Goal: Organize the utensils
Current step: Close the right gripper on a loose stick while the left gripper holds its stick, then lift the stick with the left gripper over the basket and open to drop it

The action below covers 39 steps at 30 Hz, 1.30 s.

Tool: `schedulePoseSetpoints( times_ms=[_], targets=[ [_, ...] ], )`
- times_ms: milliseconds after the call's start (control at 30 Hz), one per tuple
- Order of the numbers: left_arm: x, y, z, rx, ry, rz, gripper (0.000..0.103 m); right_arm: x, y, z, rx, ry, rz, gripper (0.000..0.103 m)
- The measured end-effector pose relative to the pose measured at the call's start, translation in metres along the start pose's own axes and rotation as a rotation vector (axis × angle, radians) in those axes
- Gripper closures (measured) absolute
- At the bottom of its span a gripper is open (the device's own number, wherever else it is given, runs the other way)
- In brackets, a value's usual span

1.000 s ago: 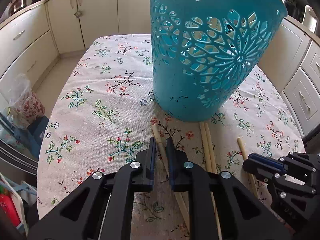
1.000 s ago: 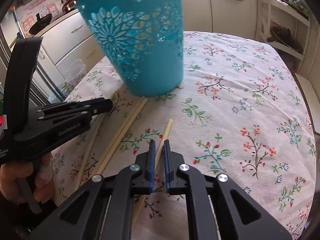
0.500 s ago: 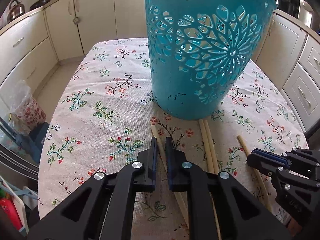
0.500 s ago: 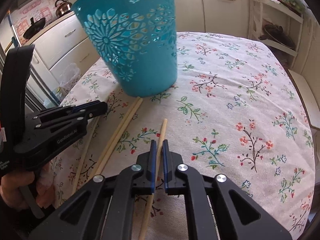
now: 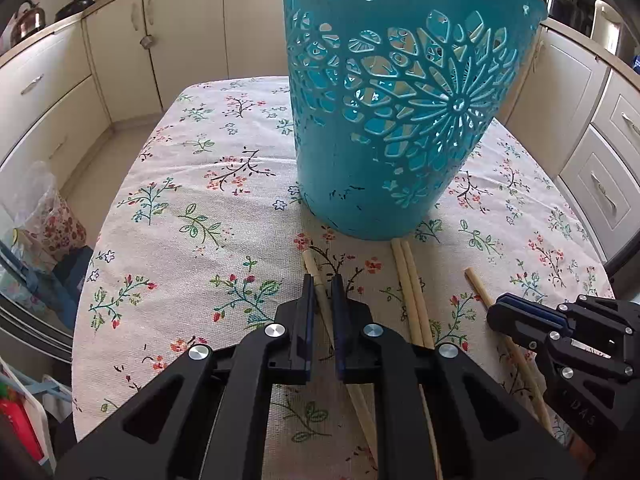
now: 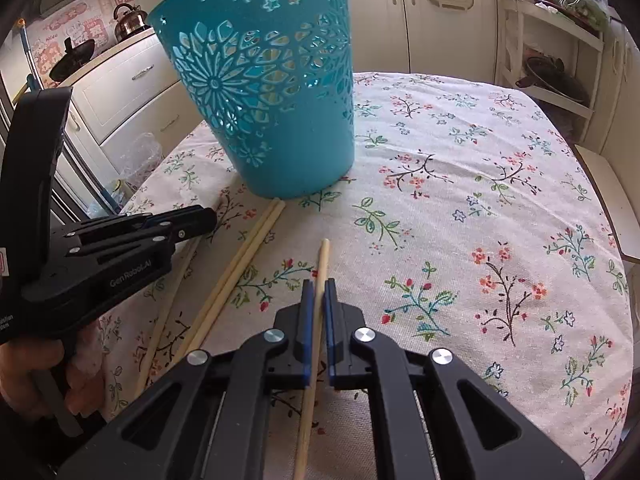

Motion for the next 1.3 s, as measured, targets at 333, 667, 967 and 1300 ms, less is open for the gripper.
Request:
schedulePoseSetpoints(
  times_ms=[333,667,967,1300],
  targets=[
    [0.006,0.013,0.0,-0.042,0.032,-0.038,0.098,0.0,0.0,0.0,-0.008,0.0,0.004,0.097],
    [0.012,0.056,0.01,-0.161,0.072,-0.125,0.098,0.0,0.0,0.0,-0.009,-0.005,0.007,0.097],
    [0.013,0.102,0.022,-0.26,0.086,-0.19,0.098,-0.002,0.0,0.0,-0.011,-0.017,0.019,0.097],
    [0.006,0.135,0.032,-0.329,0.064,-0.224,0.098,-0.003,0.0,0.0,-0.011,-0.022,0.028,0.097]
  ],
)
Point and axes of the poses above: each gripper's, at about its wrist camera, not at the fingertips, and y roughly against the way its jaws point, x to its left, z to its top, the point moved 3 cm from there along -y, roughly the way its jaws point, and after that the axes turned 2 degrees about y, right-handed, at the moved point
